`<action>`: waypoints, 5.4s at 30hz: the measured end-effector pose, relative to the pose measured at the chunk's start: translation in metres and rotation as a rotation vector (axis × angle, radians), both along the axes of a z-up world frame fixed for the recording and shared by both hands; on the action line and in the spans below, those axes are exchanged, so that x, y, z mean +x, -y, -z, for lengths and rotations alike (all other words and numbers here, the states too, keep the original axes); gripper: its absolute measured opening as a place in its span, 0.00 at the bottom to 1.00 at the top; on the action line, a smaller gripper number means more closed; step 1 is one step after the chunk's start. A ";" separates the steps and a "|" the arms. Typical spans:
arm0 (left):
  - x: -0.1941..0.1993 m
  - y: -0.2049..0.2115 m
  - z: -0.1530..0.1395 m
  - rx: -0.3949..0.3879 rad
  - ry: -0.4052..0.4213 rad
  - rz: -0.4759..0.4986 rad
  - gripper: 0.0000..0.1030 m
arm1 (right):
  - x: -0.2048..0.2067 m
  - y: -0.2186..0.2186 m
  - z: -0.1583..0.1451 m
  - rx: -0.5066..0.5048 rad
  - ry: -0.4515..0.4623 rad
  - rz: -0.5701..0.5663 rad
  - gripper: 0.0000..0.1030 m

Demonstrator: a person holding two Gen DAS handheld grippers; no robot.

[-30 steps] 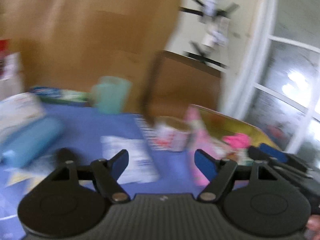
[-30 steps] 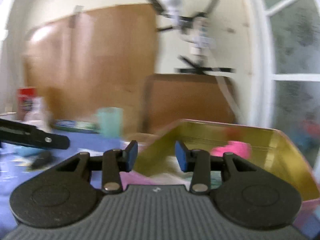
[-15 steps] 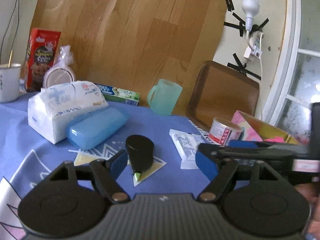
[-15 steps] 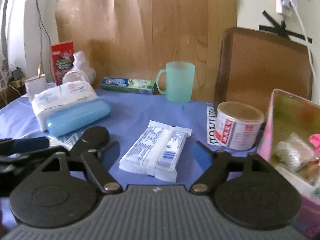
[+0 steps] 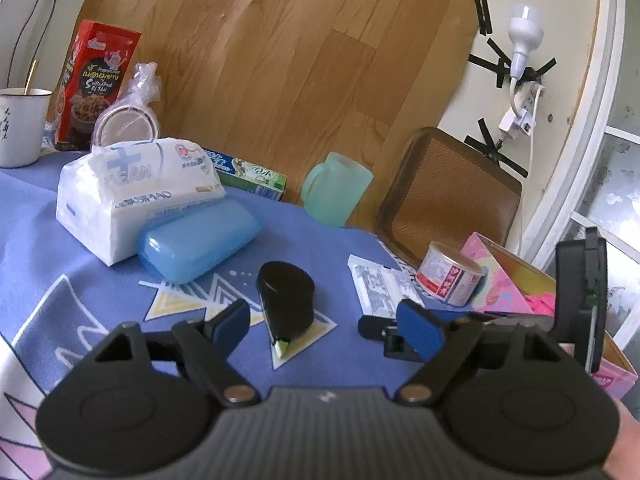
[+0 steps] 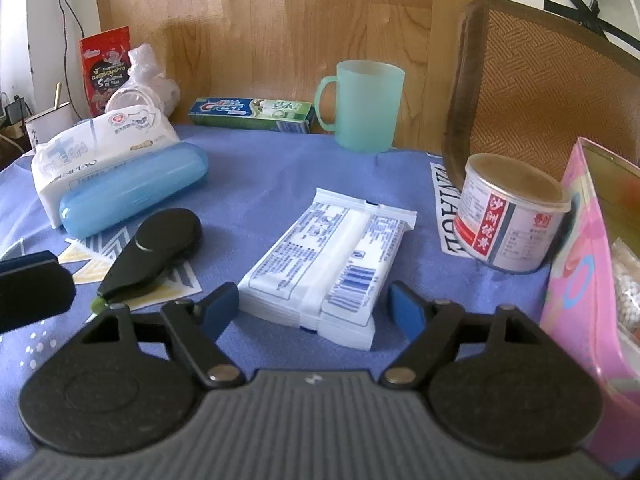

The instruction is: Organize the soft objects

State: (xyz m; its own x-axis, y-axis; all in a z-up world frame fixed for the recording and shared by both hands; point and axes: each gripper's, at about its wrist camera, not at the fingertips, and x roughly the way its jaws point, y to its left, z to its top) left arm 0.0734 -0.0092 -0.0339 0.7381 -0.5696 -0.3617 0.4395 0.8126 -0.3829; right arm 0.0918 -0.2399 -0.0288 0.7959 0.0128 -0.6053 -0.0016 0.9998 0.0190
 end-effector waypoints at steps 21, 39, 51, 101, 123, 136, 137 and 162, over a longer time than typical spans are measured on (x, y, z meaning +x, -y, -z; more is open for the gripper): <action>0.004 -0.003 0.001 -0.016 -0.033 -0.013 0.88 | -0.003 -0.005 0.000 -0.013 0.028 -0.037 0.55; 0.005 -0.002 0.002 -0.016 -0.045 -0.011 0.89 | -0.006 -0.008 0.000 -0.027 0.048 -0.048 0.21; 0.008 -0.003 0.004 -0.020 -0.070 -0.010 0.89 | -0.007 -0.009 0.000 -0.042 0.052 -0.050 0.10; 0.012 -0.003 0.007 -0.020 -0.105 -0.021 0.89 | -0.068 -0.007 -0.004 -0.035 0.087 -0.050 0.02; 0.014 -0.003 0.007 -0.021 -0.112 -0.029 0.91 | -0.078 0.017 -0.018 0.151 0.063 -0.063 0.03; -0.013 0.050 -0.012 -0.020 -0.146 0.318 0.90 | -0.177 0.049 -0.016 0.140 0.086 -0.135 0.60; -0.018 0.062 -0.014 0.010 -0.139 0.350 0.90 | -0.171 0.049 -0.016 0.144 0.091 -0.138 0.60; -0.041 0.166 -0.091 0.032 -0.003 0.547 0.69 | -0.175 0.058 -0.044 -0.060 0.363 -0.093 0.29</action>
State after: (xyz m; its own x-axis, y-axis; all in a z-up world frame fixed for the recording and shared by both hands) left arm 0.0325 -0.1750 0.0575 0.3366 -0.8585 -0.3868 0.8002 0.4773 -0.3630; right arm -0.0831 -0.2982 0.0148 0.9559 0.0685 -0.2856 -0.0886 0.9944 -0.0582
